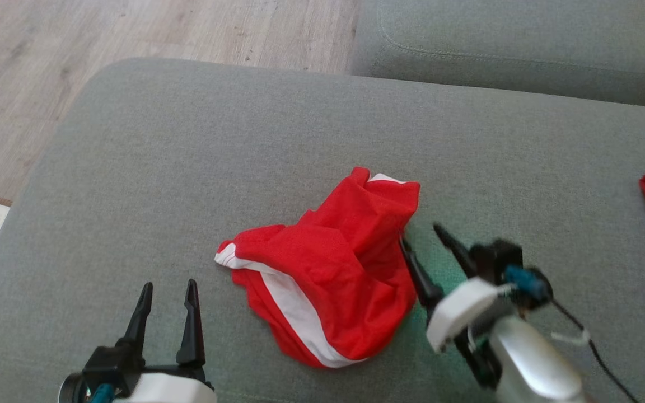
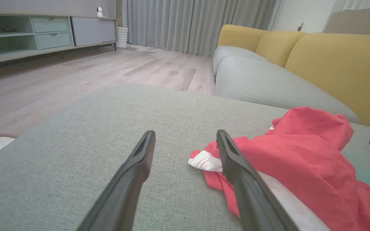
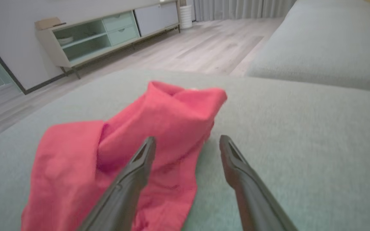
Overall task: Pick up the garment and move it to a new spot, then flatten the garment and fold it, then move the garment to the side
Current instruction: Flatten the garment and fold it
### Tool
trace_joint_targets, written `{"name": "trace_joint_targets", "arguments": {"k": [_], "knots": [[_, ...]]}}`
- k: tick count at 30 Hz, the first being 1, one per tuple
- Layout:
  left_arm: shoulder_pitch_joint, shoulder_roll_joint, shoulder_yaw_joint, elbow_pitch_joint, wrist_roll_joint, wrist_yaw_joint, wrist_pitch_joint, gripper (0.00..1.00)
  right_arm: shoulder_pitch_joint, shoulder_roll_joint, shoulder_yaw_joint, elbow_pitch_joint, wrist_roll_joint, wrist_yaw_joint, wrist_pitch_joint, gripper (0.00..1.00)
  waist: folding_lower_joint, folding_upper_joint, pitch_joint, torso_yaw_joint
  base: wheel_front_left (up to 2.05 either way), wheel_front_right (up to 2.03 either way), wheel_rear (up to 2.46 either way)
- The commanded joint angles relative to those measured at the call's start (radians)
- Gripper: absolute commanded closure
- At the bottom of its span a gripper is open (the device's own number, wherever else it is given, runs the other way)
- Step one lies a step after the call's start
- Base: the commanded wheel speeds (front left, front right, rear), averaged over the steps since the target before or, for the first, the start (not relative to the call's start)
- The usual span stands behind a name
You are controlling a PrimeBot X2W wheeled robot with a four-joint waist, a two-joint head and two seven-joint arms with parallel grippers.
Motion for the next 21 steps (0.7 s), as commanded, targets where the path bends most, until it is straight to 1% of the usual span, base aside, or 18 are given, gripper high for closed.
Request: {"name": "trace_joint_targets", "arguments": {"k": [1,7,11,14,15,16,17,21], "knots": [[-0.043,0.005,0.029,-0.027,0.006,-0.002,-0.012,0.00,0.007,0.014,0.003,-0.045,-0.011,0.004,0.008,0.00,0.0000,0.0000,0.003,0.002,0.00,0.00,0.00],[-0.051,0.004,0.029,-0.016,0.005,-0.007,-0.012,0.00,0.117,0.014,-0.006,-0.103,-0.013,0.004,0.081,0.00,0.0000,0.0000,0.011,0.015,0.00,0.00,0.00],[-0.054,0.002,0.027,-0.009,0.007,-0.013,-0.012,0.00,0.142,0.014,-0.005,-0.112,0.005,0.004,0.136,0.00,0.0000,0.0000,0.012,0.031,0.00,0.00,0.00],[-0.053,0.000,0.025,-0.006,0.009,-0.014,-0.012,0.00,0.145,0.014,0.016,-0.104,0.044,0.004,0.180,0.01,0.0000,0.0000,0.010,0.044,0.00,0.00,0.00],[-0.052,0.000,0.025,-0.005,0.010,-0.015,-0.012,0.00,0.143,0.014,0.023,-0.103,0.057,0.004,0.192,0.46,0.0000,0.0000,0.010,0.048,0.00,0.00,0.00],[-0.051,0.000,0.025,-0.005,0.010,-0.015,-0.012,0.00,0.143,0.014,0.030,-0.102,0.076,0.004,0.204,0.79,0.0000,0.0000,0.009,0.051,0.00,0.00,0.00],[-0.049,0.001,0.026,-0.004,0.010,-0.015,-0.012,0.00,0.140,0.014,0.035,-0.102,0.091,0.004,0.213,1.00,0.0000,0.0000,0.008,0.053,0.00,0.00,0.00],[-0.039,0.003,0.031,-0.004,0.011,-0.014,-0.012,0.00,0.119,0.014,0.010,-0.108,0.098,0.004,0.201,1.00,0.0000,0.0000,0.001,0.050,0.00,0.00,0.00]]}}
